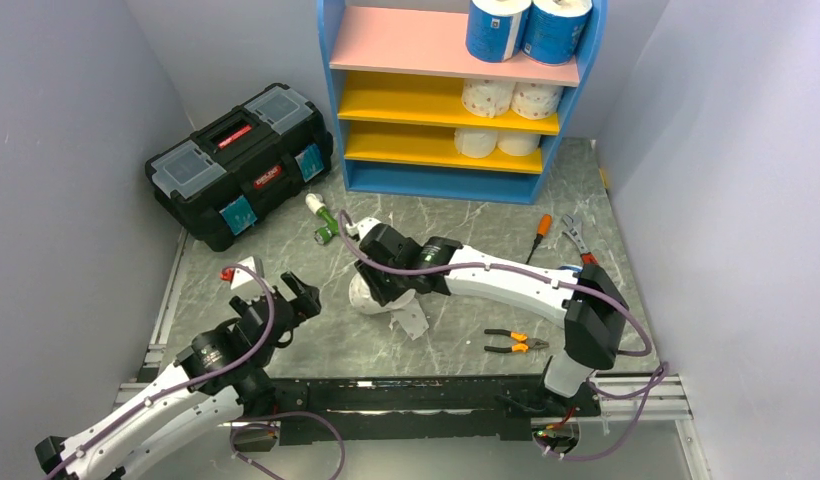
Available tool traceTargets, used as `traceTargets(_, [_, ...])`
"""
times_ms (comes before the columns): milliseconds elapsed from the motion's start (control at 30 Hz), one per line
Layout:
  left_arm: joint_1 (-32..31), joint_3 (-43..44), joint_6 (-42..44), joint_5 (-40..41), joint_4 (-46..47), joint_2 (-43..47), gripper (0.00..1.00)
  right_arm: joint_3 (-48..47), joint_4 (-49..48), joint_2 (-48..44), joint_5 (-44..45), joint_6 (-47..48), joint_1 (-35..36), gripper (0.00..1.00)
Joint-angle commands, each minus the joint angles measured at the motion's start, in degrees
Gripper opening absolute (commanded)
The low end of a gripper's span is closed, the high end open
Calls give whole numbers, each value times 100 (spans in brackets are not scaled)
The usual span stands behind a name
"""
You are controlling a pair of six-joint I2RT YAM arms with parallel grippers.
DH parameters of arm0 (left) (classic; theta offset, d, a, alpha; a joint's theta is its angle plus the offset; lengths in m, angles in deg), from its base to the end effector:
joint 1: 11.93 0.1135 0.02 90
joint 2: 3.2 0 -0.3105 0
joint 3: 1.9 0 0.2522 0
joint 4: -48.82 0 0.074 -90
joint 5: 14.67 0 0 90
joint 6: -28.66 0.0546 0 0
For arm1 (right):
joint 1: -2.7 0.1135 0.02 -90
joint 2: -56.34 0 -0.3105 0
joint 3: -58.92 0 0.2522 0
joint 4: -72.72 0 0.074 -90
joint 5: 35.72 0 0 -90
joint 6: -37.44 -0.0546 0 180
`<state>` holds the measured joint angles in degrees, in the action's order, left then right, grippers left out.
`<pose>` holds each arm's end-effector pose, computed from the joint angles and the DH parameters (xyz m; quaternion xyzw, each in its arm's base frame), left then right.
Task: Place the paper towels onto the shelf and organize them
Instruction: Adjust the paper towel at the center of the board.
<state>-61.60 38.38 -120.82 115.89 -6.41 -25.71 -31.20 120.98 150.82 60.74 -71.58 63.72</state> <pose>0.0691 -0.0266 0.2391 -0.2248 0.8249 -0.1582 0.4939 0.1864 0.3238 0.3020 -0.3221 0.8894 0.1649 0.2793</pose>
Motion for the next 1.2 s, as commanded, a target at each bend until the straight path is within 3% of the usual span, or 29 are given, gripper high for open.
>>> traceTargets(0, [15,-73,-146,113,-81,82,99,-281,-34,151,-366,-55,272,26])
traceTargets(133, [18,-111,-220,52,-86,29,99,-324,-25,330,-350,-155,424,31])
traceTargets(300, [15,-108,-256,40,-139,54,99,-435,116,322,-161,-206,475,61])
traceTargets(533, [12,-137,-287,58,-136,132,99,-689,393,169,209,-171,481,74])
traceTargets(767, [16,-72,-209,74,24,-44,99,-1002,696,-35,651,-101,429,81])
traceTargets(900, [14,-11,-120,138,125,-135,99,-831,579,-523,1055,-256,382,81])
traceTargets(1000, [19,87,15,241,238,-215,99,-127,37,-1179,1074,-505,326,73])
traceTargets(1167, [19,394,366,429,522,-431,99,1618,-1459,-2216,93,-791,328,35])
